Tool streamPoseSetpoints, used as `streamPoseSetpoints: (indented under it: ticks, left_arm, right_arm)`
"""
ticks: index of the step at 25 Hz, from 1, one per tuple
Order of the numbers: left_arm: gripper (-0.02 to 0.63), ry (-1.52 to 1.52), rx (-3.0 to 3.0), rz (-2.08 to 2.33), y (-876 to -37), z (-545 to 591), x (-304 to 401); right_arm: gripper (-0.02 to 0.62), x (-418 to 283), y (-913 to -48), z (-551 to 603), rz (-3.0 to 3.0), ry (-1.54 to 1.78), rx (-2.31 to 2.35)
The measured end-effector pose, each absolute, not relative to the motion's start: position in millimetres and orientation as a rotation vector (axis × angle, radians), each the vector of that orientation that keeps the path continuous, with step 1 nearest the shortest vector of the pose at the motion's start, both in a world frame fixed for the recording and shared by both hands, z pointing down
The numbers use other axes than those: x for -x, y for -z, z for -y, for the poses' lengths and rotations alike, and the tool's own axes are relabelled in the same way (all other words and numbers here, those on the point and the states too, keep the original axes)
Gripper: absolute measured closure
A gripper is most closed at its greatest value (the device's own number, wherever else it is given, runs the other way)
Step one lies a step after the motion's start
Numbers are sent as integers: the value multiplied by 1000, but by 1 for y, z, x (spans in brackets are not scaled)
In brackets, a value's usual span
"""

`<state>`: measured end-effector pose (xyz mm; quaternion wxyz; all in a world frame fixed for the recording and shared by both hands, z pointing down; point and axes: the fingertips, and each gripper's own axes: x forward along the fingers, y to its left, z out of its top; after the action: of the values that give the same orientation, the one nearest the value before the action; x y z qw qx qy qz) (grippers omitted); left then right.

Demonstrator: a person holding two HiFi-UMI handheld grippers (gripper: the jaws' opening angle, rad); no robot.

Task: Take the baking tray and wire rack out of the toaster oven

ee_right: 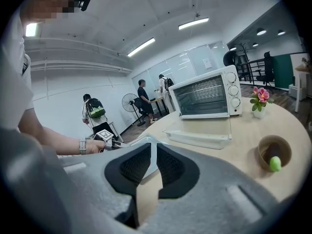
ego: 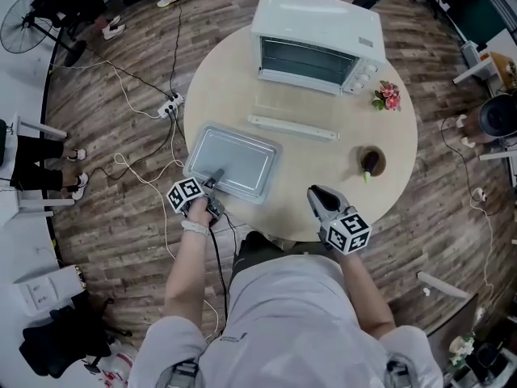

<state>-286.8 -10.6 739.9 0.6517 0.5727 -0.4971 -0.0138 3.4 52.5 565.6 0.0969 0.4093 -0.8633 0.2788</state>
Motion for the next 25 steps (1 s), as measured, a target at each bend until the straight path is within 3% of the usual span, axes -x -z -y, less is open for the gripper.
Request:
streamPoseSetpoints:
  ticks: [9, 25]
  left_arm:
    - [276, -182, -1345, 1150, -748, -8, 285]
    - [276, -72, -1461, 1174, -685, -3, 273]
  right_arm:
    - [560, -5, -566, -48, 2563, -829, -1194]
    - [560, -9, -558, -30, 2594, -849, -1161]
